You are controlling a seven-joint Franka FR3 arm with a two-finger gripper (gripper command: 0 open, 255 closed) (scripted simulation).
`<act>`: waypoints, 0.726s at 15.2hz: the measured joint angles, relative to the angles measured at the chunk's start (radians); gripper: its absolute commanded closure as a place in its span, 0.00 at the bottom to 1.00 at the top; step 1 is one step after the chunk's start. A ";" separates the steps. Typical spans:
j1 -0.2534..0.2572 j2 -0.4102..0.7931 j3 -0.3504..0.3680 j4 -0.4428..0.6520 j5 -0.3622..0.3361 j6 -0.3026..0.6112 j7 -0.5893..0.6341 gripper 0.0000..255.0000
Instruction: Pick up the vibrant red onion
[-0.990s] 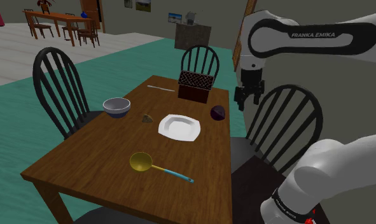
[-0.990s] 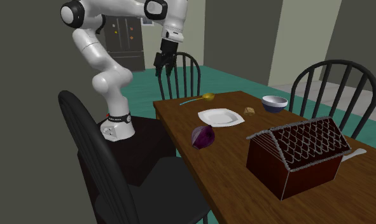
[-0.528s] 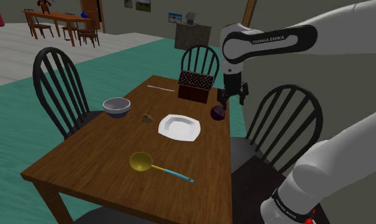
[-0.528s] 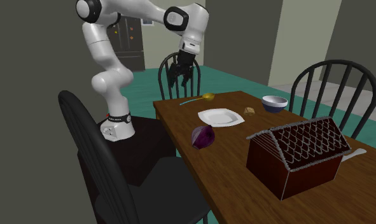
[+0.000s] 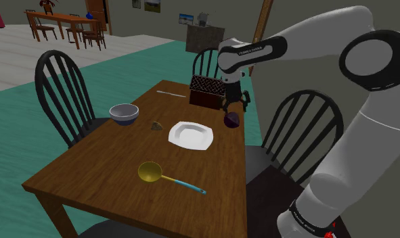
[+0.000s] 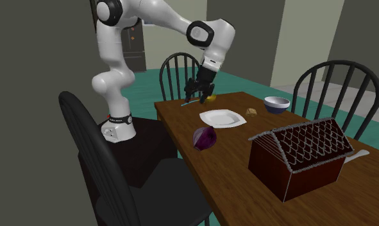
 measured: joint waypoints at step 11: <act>-0.041 0.395 -0.064 0.359 -0.017 -0.029 0.177 0.00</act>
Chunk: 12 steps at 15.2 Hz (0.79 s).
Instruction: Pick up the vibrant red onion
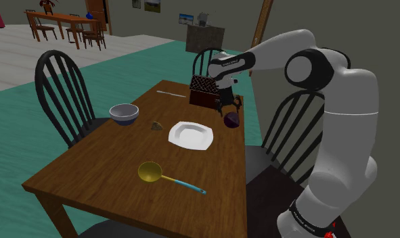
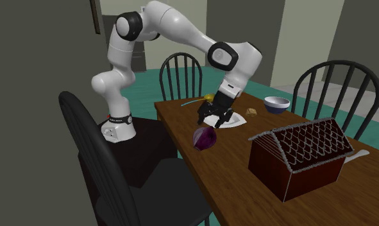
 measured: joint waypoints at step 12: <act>-0.002 0.037 -0.001 -0.030 -0.001 0.068 0.014 1.00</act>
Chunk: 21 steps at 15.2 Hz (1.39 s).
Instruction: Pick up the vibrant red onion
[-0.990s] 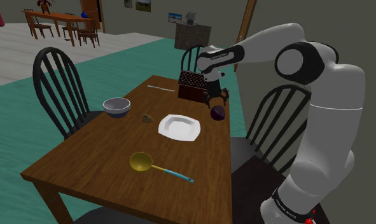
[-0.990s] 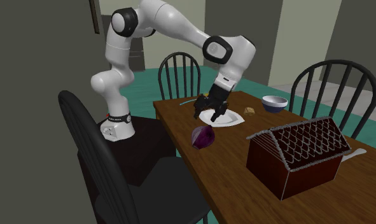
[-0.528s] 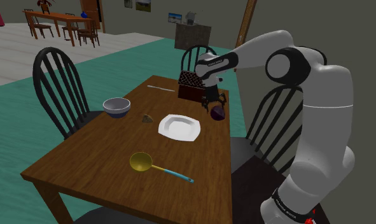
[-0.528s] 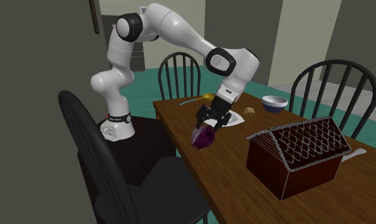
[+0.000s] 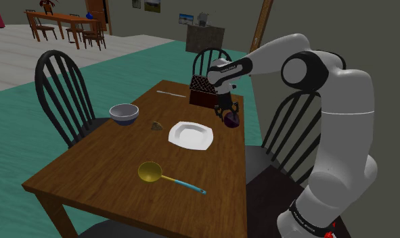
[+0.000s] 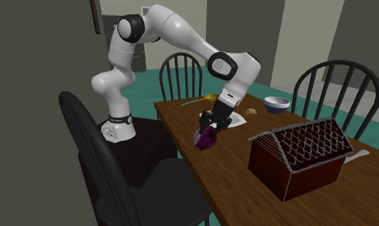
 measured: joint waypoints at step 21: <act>0.003 -0.063 -0.001 0.100 0.000 -0.164 -0.026 1.00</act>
